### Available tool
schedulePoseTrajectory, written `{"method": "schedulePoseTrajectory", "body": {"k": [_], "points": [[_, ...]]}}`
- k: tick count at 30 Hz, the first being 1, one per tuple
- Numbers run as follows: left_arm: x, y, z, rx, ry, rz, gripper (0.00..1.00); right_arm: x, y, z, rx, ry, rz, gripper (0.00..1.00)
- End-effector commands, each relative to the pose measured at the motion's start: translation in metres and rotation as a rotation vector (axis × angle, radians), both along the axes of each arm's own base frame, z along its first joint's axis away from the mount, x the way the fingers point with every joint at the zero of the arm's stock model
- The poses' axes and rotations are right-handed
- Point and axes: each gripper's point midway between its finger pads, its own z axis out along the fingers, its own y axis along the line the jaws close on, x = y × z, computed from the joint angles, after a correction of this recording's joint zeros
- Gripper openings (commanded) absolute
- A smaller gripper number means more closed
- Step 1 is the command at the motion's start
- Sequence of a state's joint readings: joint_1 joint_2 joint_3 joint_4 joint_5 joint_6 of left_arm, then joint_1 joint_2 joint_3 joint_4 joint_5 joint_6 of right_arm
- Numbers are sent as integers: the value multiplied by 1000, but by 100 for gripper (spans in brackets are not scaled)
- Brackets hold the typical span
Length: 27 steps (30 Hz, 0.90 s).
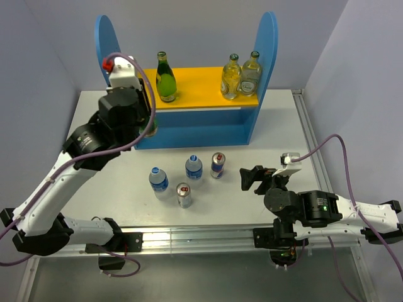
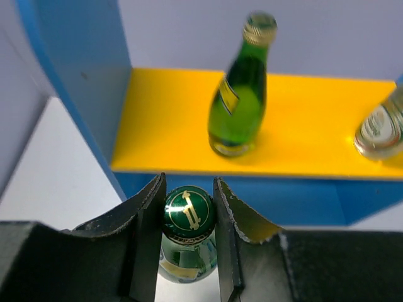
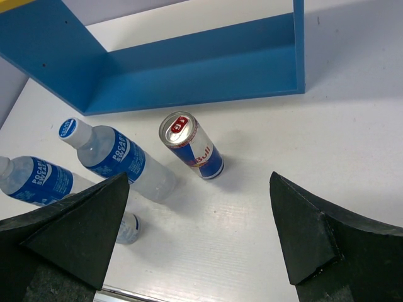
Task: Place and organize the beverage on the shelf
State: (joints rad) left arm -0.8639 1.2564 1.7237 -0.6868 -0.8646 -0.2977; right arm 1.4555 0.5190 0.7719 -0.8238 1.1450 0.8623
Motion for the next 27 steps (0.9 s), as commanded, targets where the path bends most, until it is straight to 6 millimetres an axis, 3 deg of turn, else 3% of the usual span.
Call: {"method": "schedulePoseTrajectory", "body": {"k": [1, 7, 15, 27], "points": [[-3, 31, 67, -58, -158, 83, 0, 3, -3, 5, 22, -26, -29, 99], [13, 37, 95, -68, -242, 117, 0, 3, -4, 4, 21, -25, -33, 99], [44, 47, 112, -81, -313, 170, 0, 2, -5, 1, 35, -18, -28, 99], [102, 50, 102, -118, -321, 172, 0, 1, -5, -2, 41, -15, -25, 99]]}}
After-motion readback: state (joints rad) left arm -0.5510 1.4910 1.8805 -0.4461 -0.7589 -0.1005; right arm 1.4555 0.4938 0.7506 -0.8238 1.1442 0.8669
